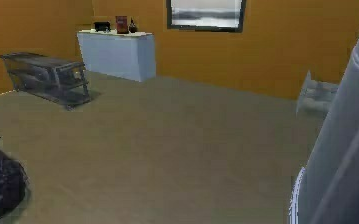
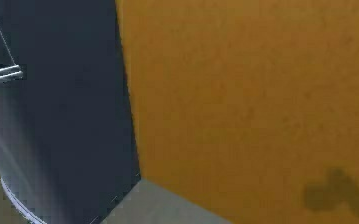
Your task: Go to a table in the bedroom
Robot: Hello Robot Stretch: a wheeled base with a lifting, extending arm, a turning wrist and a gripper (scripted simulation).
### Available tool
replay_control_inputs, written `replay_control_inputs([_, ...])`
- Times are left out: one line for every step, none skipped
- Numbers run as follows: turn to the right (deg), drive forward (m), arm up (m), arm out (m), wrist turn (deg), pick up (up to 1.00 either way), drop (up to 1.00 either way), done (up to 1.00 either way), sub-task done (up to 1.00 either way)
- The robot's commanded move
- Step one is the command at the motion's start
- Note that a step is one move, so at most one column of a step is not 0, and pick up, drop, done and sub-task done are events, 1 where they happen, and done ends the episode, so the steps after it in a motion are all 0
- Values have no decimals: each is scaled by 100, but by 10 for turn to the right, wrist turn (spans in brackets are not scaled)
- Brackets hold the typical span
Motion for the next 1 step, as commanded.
replay_control_inputs([-450,0,0,0,0,0,0,0,0])
